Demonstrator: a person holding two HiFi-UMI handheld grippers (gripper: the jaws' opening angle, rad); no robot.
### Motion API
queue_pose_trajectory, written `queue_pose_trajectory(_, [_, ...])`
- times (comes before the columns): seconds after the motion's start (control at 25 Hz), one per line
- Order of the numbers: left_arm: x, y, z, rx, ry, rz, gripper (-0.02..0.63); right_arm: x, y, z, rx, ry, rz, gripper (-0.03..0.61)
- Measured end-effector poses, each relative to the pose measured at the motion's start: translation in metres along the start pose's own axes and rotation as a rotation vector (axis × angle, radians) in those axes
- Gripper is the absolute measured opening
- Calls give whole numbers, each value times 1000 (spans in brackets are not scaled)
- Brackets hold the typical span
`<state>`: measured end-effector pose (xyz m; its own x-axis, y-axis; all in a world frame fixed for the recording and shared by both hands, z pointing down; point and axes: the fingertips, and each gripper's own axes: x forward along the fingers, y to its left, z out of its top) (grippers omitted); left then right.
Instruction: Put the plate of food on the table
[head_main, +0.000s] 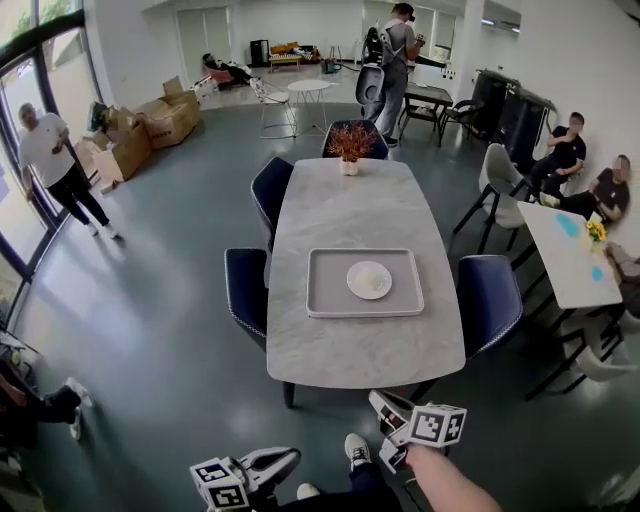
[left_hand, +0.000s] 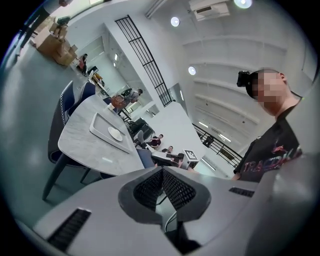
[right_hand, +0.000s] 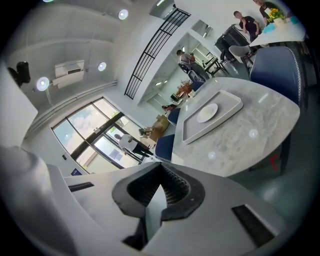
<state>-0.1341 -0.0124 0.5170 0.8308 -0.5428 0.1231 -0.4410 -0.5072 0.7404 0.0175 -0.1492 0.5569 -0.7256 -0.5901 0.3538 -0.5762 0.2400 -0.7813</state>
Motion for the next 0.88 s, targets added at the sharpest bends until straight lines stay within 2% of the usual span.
queue_pose_trajectory(0.24, [-21, -16, -29, 9, 58, -82, 6, -41, 36, -90, 13, 19, 26, 9])
queue_pose_trajectory(0.44, [-39, -25, -54, 12, 89, -102, 6, -71, 61, -140, -7, 7, 33, 9])
queue_pose_trajectory(0.64, [-46, -45, -68, 29, 108, -137, 6, -93, 79, -169, -25, 2, 43, 9])
queue_pose_trajectory(0.88, [-38, -66, -84, 38, 125, -163, 6, -115, 95, -181, -87, 12, 77, 9])
